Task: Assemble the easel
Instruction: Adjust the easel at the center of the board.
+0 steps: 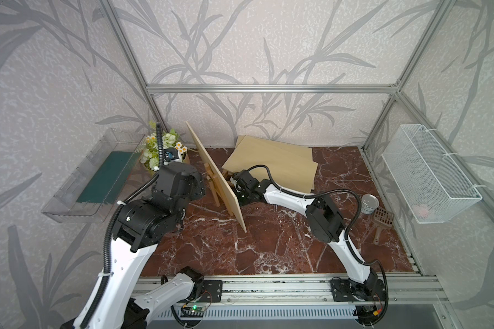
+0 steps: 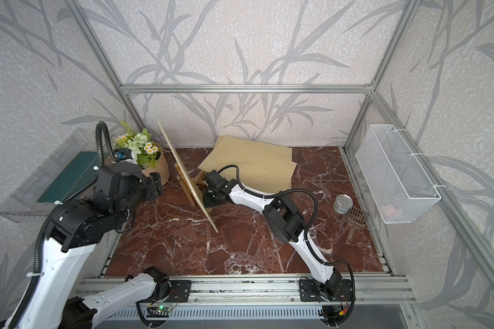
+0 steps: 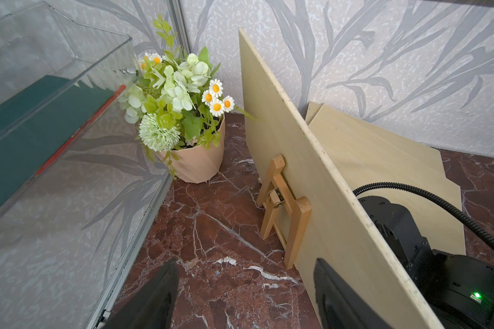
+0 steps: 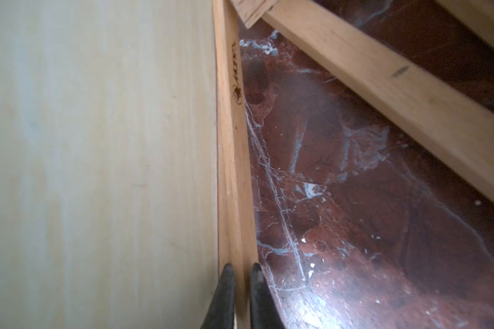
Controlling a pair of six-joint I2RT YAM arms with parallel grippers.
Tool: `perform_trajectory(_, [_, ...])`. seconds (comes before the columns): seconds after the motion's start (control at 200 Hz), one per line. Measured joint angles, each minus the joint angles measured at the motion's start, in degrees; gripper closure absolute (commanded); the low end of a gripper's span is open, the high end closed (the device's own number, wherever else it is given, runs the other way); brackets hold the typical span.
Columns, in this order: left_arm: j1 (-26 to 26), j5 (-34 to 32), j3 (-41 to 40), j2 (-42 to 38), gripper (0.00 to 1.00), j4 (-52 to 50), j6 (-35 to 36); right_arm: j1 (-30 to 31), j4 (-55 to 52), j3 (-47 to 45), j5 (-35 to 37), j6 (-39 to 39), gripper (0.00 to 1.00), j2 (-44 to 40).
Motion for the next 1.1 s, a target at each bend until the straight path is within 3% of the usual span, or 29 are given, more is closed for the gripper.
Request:
perform_trajectory(0.345, [2.1,5.8,-5.0,-1.4,0.26,0.7,0.0,0.2,0.0,0.0,0.6,-1.5,0.92,-0.1])
perform_trajectory(0.795, [14.5,23.2,-22.8,-7.7,0.25,5.4,0.5,0.3,0.0,0.0,0.7,-2.4,0.92,-0.3])
perform_trajectory(1.1, [18.4,30.0,-32.9,-8.6,0.25,16.7,9.1,-0.3,-0.2,0.0,-0.9,-3.8,0.92,-0.3])
